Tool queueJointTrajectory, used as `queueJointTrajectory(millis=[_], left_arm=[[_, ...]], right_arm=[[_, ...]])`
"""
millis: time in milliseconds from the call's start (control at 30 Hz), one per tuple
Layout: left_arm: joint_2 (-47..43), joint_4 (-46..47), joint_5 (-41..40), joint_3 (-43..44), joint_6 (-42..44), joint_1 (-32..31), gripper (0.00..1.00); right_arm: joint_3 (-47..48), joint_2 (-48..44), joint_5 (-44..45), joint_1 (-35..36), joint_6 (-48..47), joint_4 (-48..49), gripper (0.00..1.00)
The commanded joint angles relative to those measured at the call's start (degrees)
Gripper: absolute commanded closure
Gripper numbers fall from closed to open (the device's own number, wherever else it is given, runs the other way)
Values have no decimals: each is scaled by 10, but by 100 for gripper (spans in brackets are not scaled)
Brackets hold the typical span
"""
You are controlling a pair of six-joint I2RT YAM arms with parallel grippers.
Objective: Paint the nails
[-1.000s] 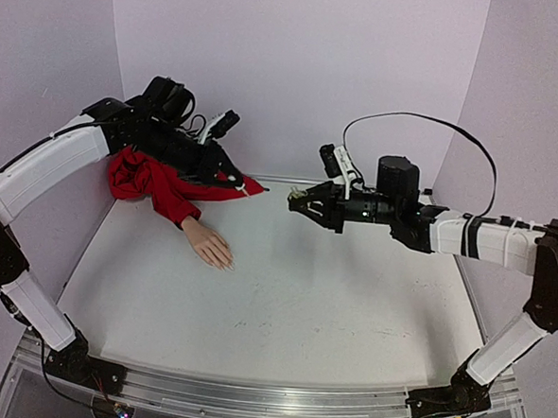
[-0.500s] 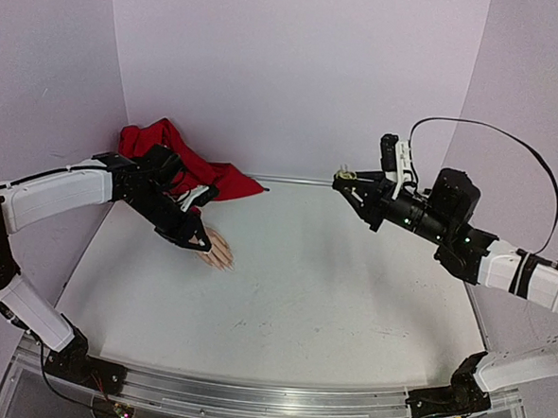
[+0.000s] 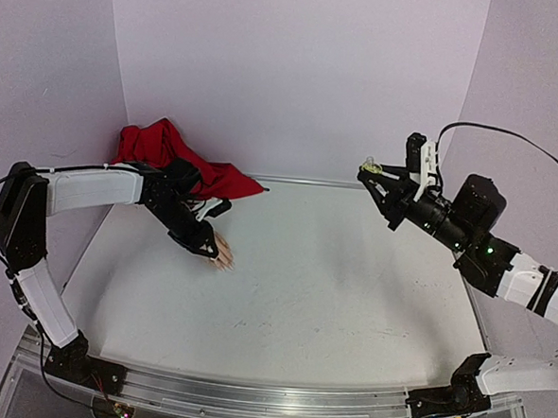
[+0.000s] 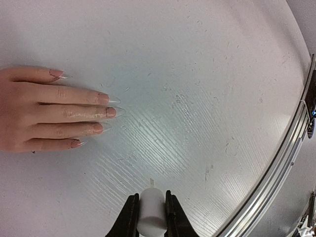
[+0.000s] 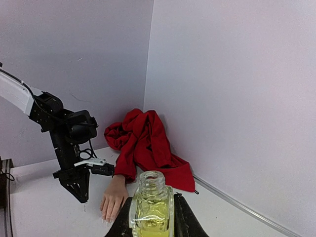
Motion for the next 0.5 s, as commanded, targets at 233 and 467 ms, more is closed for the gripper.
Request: queueJointTrajectory(millis=[233,467], left_arm=[[88,24,10,78,54,9,100],[107,41,23,72,54,19,100]], right_arm=[[7,-40,39,2,-43,10,100],[6,-38,30,2,-51,11,100]])
